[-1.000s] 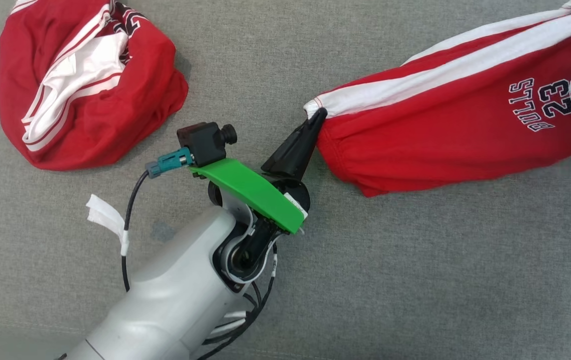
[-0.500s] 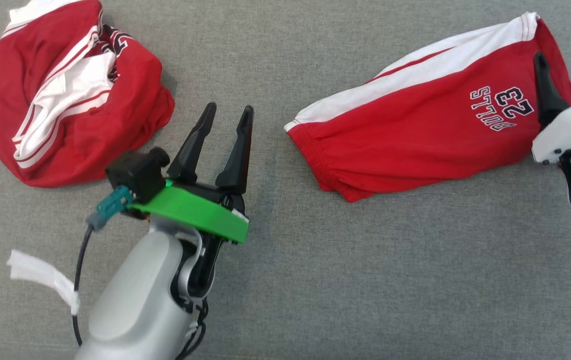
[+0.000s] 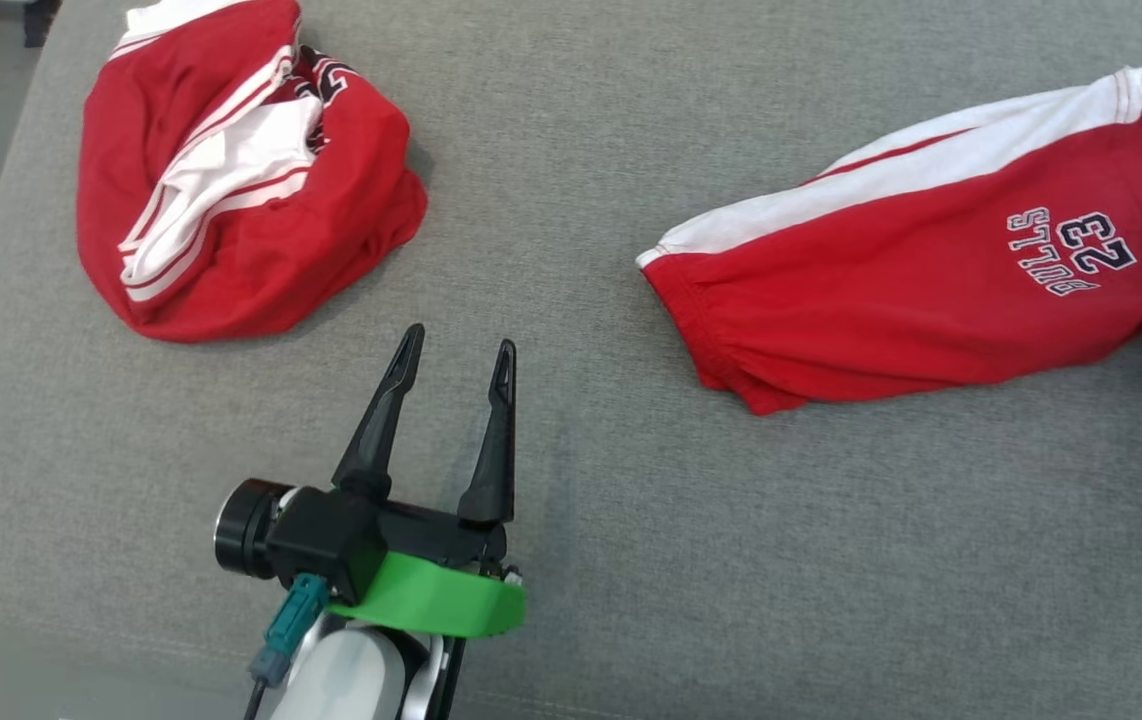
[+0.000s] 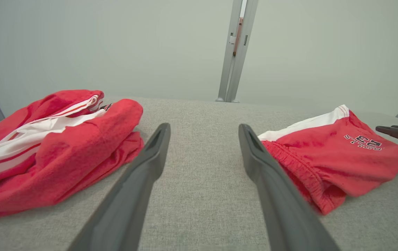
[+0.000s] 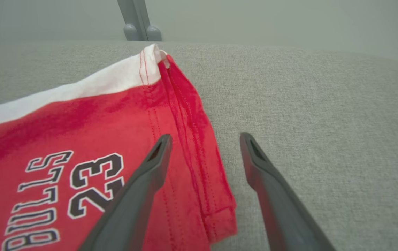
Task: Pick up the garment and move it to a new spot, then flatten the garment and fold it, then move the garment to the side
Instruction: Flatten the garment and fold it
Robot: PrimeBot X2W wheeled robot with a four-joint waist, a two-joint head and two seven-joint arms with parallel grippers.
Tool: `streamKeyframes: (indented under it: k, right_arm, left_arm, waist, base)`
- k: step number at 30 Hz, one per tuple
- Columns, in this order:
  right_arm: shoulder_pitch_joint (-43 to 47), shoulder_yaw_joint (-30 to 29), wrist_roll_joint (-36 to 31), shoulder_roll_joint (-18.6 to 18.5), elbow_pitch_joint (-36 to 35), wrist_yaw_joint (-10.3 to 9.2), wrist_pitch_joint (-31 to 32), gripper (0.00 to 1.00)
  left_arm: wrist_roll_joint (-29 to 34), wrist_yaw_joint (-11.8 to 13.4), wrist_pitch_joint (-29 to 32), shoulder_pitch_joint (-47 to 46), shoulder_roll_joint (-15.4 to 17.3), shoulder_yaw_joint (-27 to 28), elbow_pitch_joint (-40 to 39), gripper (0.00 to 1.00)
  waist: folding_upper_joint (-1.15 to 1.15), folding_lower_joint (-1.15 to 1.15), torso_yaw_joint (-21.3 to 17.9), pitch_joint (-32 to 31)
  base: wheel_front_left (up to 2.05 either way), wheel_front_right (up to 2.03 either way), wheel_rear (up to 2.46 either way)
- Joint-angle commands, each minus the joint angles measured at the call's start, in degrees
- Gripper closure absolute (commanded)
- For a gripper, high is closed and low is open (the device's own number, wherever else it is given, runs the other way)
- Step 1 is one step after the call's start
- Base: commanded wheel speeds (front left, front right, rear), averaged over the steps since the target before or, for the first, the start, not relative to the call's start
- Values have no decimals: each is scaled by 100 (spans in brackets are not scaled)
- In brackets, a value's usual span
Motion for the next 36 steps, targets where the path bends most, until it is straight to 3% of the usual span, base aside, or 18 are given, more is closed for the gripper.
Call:
streamKeyframes:
  k: [1,9,10,11,12,20,30,36]
  right_arm:
    - [-98,-17,20,-81,142,-2,29,0]
    - [-332,26,89,-243,1000,0,457,0]
    - [-329,51,91,-237,1062,0,468,12]
    - [-340,61,96,-221,1107,0,452,72]
    - [-347,74,108,-198,1144,0,419,100]
    - [-241,-92,183,-192,1236,-8,13,100]
    - [-42,-420,-186,-684,1054,-5,-202,100]
    - [-178,-435,-564,-410,552,-4,-119,100]
  left_arm:
    - [68,29,-1,106,-22,17,-36,0]
    - [75,-8,-2,188,-55,-38,-83,0]
    - [55,21,-2,189,-57,-50,-93,0]
    - [44,46,-2,192,-57,-53,-99,0]
    - [27,60,-2,198,-57,-50,-105,0]
    - [140,11,-2,229,-53,23,-85,0]
    - [268,-108,-2,194,-50,103,-80,0]
    - [273,-116,-2,279,-50,78,10,0]
  waist:
    - [0,0,308,48]
    - [0,0,612,74]
    - [0,0,611,74]
    - [0,0,599,71]
    - [0,0,571,59]
    - [0,0,25,-149]
    - [0,0,-615,-302]
    - [0,0,-731,-499]
  base:
    - [0,0,0]
    - [0,0,0]
    - [0,0,0]
    - [0,0,0]
    - [0,0,0]
    - [0,0,0]
    - [0,0,0]
    - [0,0,0]
